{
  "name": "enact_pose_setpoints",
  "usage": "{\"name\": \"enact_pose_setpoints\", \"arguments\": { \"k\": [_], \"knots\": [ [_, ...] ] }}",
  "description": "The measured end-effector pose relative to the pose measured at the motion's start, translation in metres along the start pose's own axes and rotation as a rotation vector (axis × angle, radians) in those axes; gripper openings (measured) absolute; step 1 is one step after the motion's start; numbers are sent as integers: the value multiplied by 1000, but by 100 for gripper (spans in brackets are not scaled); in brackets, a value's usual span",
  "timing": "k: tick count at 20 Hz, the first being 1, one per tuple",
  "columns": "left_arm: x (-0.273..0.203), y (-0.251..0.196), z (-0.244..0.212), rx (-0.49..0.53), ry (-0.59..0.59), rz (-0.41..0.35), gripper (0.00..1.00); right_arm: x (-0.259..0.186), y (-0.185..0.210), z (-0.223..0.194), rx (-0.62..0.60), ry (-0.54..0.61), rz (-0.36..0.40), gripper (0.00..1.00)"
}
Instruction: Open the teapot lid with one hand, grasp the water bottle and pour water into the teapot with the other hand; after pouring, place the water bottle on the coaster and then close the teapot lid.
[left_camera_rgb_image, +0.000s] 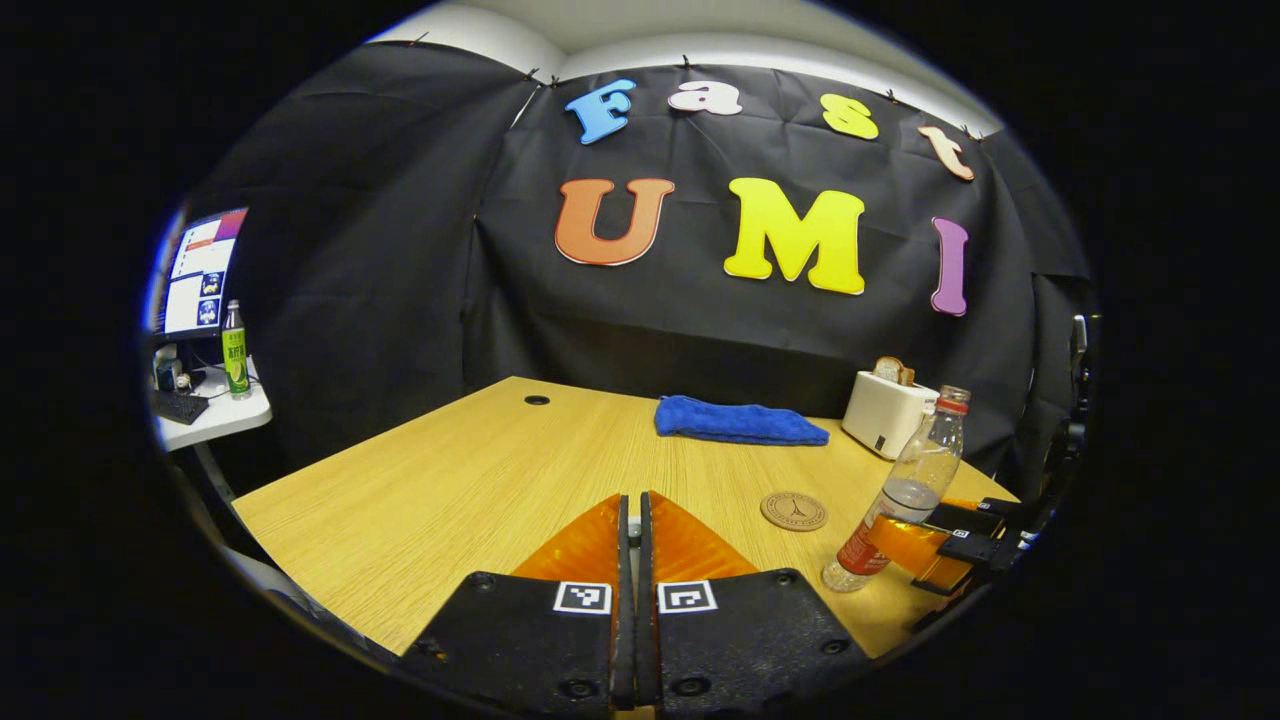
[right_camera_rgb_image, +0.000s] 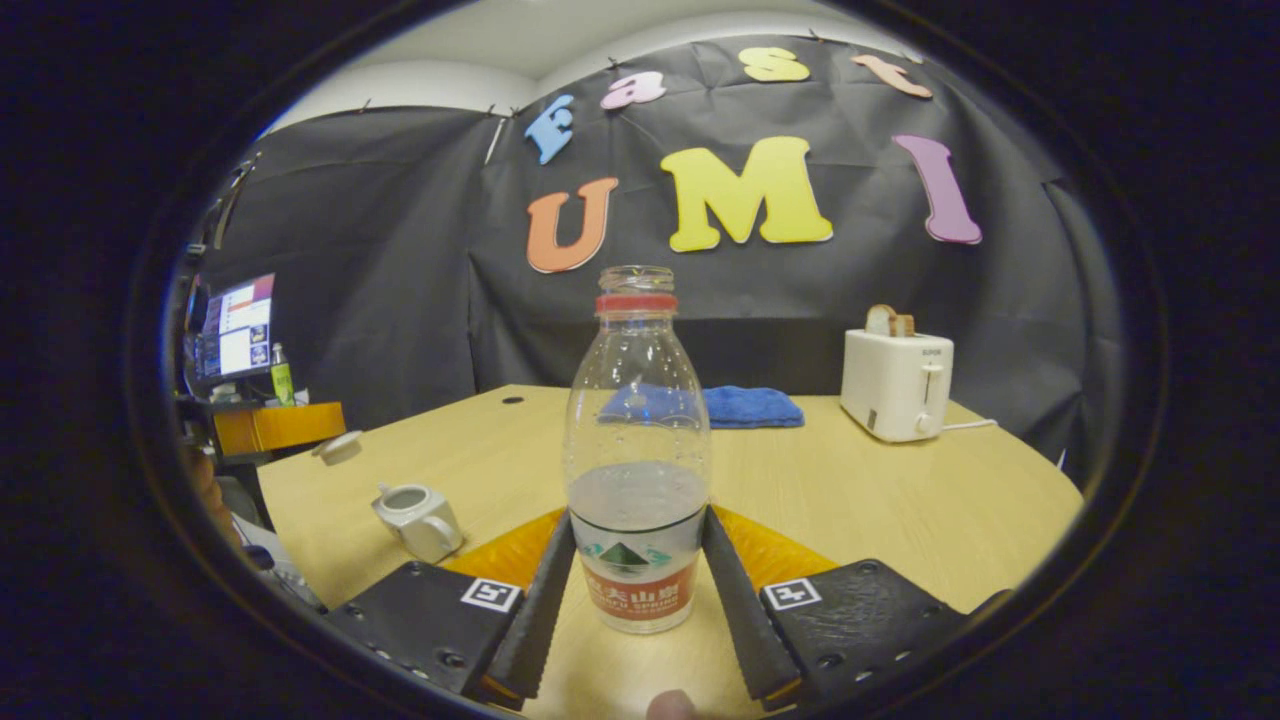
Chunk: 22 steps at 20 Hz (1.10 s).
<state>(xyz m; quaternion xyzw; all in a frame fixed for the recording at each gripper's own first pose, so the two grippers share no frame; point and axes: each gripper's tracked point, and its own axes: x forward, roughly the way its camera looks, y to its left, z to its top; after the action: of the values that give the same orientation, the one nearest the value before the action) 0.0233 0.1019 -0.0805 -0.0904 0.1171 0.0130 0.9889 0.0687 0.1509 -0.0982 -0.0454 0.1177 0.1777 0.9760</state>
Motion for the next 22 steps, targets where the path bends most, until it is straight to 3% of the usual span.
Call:
{"name": "enact_pose_setpoints", "arguments": {
  "k": [12,22],
  "knots": [
    [-3,27,1,93,10,5,3,42,-5,39,-972,-2,-146,71],
    [-2,37,3,117,-11,11,0,56,37,35,-1361,-85,-118,72]
  ]
}}
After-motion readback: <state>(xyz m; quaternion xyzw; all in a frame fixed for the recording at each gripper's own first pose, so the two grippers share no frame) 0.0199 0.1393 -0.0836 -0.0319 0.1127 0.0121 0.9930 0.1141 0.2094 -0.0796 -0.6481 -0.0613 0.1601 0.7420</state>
